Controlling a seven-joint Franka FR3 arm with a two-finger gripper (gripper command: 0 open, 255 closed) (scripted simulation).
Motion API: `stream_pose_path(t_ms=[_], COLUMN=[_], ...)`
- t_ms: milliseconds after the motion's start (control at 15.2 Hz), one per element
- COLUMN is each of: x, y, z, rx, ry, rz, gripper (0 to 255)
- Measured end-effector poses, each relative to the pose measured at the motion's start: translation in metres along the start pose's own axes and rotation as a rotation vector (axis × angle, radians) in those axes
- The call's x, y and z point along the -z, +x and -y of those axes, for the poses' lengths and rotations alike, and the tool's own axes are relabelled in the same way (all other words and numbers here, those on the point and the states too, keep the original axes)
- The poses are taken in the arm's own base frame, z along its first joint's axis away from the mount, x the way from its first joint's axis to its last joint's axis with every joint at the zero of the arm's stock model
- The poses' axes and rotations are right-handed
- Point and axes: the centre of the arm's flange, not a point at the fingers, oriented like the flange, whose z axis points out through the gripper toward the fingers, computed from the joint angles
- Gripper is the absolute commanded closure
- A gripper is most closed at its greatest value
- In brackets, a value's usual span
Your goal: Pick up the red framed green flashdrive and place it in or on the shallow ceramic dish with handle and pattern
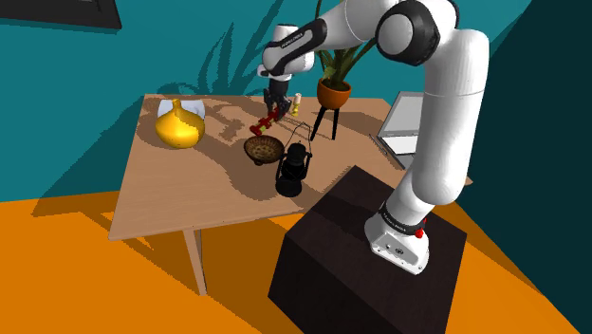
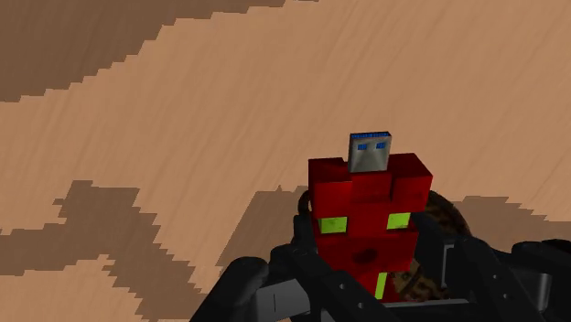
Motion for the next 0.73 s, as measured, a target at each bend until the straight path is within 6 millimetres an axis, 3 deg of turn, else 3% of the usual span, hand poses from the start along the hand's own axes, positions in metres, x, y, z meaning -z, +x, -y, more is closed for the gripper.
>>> stream_pose_path(t_ms=[330,462,726], x=[0.000,0.001,-0.018], y=[0.055,0.063,0.067], z=[0.035,0.043,0.047], rx=[0.000,0.000,0.000], ry=[0.000,0.000,0.000], rz=[0.000,0.000,0.000], gripper=[255,255,255])
